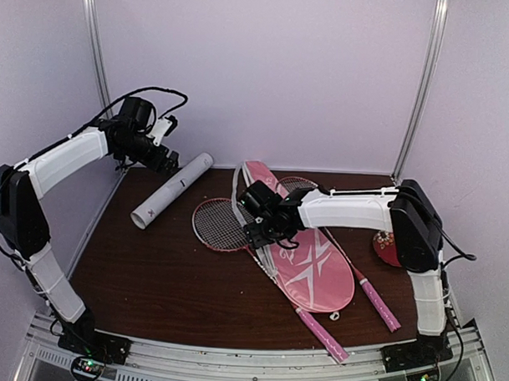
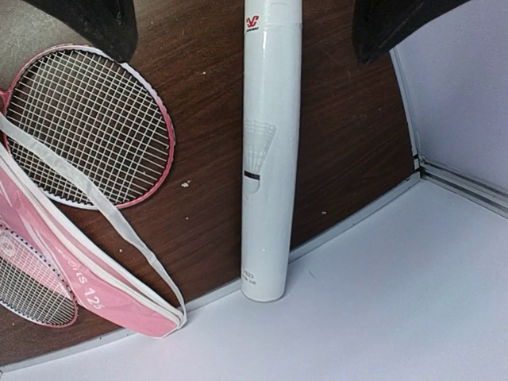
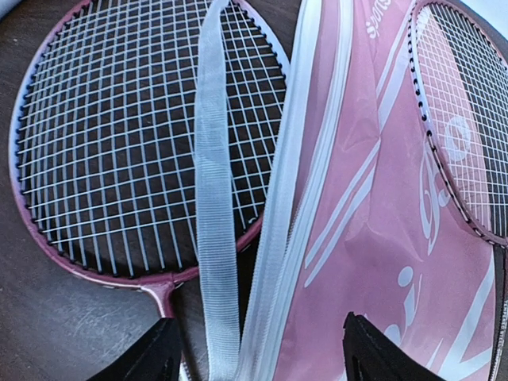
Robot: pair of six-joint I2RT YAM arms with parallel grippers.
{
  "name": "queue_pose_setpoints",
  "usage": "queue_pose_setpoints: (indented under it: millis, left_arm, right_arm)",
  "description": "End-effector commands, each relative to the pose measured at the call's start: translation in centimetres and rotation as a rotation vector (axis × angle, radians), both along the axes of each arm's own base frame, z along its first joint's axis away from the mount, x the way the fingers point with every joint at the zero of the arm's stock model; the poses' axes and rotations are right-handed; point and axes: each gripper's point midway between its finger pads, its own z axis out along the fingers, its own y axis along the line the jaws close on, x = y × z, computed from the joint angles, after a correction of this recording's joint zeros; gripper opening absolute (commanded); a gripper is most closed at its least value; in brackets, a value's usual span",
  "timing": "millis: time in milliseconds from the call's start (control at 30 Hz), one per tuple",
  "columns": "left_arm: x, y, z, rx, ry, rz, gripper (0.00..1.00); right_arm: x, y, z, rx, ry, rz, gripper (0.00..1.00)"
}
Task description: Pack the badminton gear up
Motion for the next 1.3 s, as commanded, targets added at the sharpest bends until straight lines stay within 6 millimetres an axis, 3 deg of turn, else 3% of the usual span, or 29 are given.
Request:
queue_pose_setpoints:
  millis: [0, 100, 233, 400, 533, 733, 933, 1100, 1267]
  left_arm:
    - [0.1, -0.2, 2.6, -0.045, -0.092, 0.011, 0.98]
    - [-0.3, -0.5, 3.1, -0.065, -0.103, 0.009, 0.98]
    - [-0.4, -0.6, 3.4, -0.082, -0.115, 0.01, 0.98]
    - [-0.6, -0.8, 3.4, -0.092, -0.112, 0.004, 0.98]
    - [-0.9, -1.1, 3.7, -0.105, -0.115, -0.008, 0.98]
    - [-1.3, -2.1, 4.9, -0.143, -0.129, -0.045, 0.98]
    - [-2.4, -3.7, 7.3, -0.209, -0.156, -0.138, 0.98]
    - [-3.3, -4.5, 8.6, -0.207, -0.188, -0.206, 0.98]
    - [-4.6, -5.7, 11.6, -0.261, -0.267, -0.286, 0.98]
  right_arm:
    - [1.5, -1.5, -1.0, -0.085, -0.005, -0.065, 0.71]
    - [1.9, -1.7, -1.6, -0.098, 0.002, -0.073, 0.67]
    - [2.1, -2.2, -2.0, -0.119, 0.011, -0.083, 0.51]
    - [2.4, -3.6, -1.2, -0.116, 0.009, -0.102, 0.24]
    - [2.4, -4.8, 0.5, -0.111, -0.015, -0.106, 0.0]
    - [1.7, -4.5, 5.5, -0.013, -0.069, -0.033, 0.0]
    - [0.3, -4.3, 10.9, 0.071, -0.129, 0.07, 0.0]
    - [-0.9, -5.5, 13.8, 0.092, -0.185, 0.122, 0.0]
    - [-1.7, -7.1, 17.6, 0.076, -0.276, 0.162, 0.0]
